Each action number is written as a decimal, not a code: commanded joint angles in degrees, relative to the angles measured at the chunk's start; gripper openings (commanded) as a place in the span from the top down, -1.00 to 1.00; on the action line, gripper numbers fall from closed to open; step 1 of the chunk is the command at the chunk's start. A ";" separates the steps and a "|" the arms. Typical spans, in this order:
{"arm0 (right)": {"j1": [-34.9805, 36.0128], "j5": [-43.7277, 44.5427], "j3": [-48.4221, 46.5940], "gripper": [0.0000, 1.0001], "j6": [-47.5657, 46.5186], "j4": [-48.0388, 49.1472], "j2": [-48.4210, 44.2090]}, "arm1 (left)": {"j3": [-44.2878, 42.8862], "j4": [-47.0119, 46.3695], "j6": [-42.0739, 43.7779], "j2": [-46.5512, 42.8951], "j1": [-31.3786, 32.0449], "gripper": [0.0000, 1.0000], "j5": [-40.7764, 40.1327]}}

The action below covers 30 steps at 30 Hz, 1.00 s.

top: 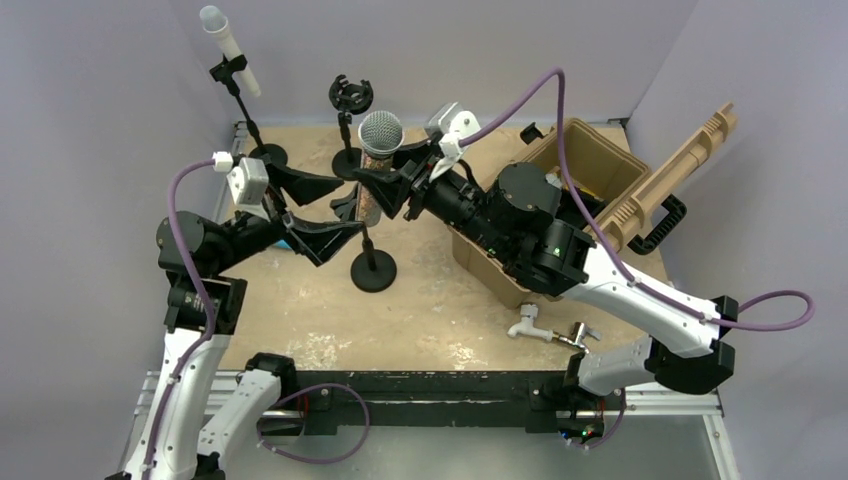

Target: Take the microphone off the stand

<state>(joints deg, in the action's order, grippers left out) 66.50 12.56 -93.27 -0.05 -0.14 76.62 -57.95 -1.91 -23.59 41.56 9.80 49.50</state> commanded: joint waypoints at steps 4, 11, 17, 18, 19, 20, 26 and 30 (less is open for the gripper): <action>-0.05 -9.22 -3.41 1.00 5.22 1.79 1.65 | -3.31 -2.79 -6.77 2.29 4.69 -0.62 4.77; -0.05 -12.15 -2.80 1.00 6.81 2.49 1.83 | -6.74 6.26 -2.43 4.75 7.07 -0.16 2.45; -0.05 -12.39 -2.47 1.00 6.76 2.12 1.96 | -6.93 6.86 -1.14 4.03 7.07 0.31 0.64; -0.05 -12.38 -2.49 1.00 6.81 2.10 2.04 | -7.24 7.75 -0.55 4.03 7.07 0.41 0.34; -0.04 -12.38 -2.50 0.95 6.83 2.08 2.14 | -7.53 8.42 -0.20 3.98 7.07 0.51 -0.03; -0.03 -11.97 -2.59 0.75 6.83 2.01 2.15 | -7.86 9.52 -0.02 3.97 7.07 0.60 -0.49; -0.05 -4.89 -3.22 -0.40 6.86 1.95 1.20 | -10.34 17.32 1.96 3.50 7.07 0.96 -7.06; -0.05 1.46 -2.68 -0.54 6.23 2.41 -0.70 | -13.55 25.28 4.93 2.42 6.98 0.92 -18.18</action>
<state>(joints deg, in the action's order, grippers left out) 66.46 6.79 -93.95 7.49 0.27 79.33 -66.74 15.38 -21.85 45.08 17.15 43.99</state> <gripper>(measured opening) 0.754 0.417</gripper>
